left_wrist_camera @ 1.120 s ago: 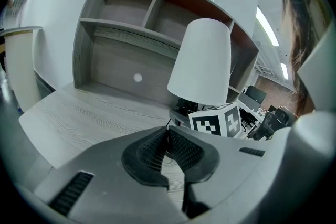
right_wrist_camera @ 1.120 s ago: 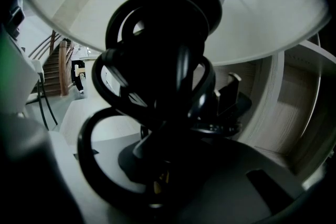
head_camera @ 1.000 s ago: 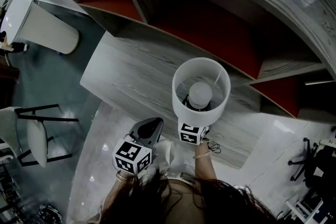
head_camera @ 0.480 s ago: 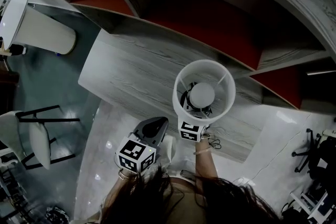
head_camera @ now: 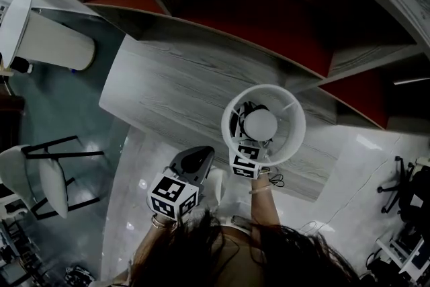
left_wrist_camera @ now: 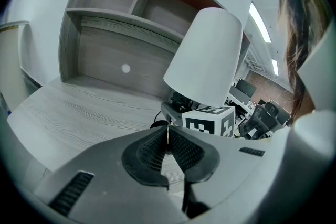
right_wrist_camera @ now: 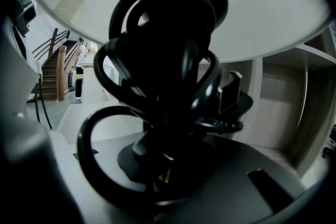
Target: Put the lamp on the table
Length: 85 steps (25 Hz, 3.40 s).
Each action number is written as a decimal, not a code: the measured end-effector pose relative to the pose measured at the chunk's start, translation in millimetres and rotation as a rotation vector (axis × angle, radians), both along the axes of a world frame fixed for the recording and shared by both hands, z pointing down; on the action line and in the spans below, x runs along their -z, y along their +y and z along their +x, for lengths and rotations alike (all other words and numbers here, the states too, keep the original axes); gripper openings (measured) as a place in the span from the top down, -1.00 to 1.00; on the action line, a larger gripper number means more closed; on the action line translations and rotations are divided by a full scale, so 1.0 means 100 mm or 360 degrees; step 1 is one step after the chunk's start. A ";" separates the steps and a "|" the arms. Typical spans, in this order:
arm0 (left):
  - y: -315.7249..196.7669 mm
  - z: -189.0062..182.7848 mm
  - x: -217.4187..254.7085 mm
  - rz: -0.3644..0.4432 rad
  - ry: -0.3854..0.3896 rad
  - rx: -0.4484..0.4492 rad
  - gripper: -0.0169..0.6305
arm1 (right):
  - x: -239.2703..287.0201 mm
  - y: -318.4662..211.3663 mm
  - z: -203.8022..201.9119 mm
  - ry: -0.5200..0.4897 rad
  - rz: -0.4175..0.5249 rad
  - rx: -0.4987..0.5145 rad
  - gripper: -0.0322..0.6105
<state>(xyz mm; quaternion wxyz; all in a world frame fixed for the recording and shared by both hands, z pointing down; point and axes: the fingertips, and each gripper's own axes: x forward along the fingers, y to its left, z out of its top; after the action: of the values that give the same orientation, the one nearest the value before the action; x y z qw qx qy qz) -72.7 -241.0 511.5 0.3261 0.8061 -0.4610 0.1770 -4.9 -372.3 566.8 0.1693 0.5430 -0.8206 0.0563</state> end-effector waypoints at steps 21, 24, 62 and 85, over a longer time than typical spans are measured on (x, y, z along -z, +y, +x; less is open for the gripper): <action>0.18 0.02 0.04 0.0014 0.0000 -0.0076 0.90 | -0.10 0.15 0.06 0.0042 0.0022 -0.0052 0.78; 0.22 0.03 0.05 0.0020 -0.0005 -0.0094 0.90 | -0.11 0.17 0.07 0.0058 0.0010 -0.0069 0.76; 0.67 0.06 0.19 0.0064 0.0036 -0.0275 0.90 | -0.17 0.42 0.19 0.0171 -0.0072 -0.0154 0.52; 0.80 0.00 0.30 0.0167 0.0098 -0.0422 0.90 | -0.33 0.97 0.34 0.0209 -0.0183 -0.0348 0.52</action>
<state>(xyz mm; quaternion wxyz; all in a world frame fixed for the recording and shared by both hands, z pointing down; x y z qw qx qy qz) -72.8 -160.6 481.9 0.2713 0.8809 -0.3488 0.1695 28.9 -275.0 599.6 0.2463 0.6211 -0.7390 0.0858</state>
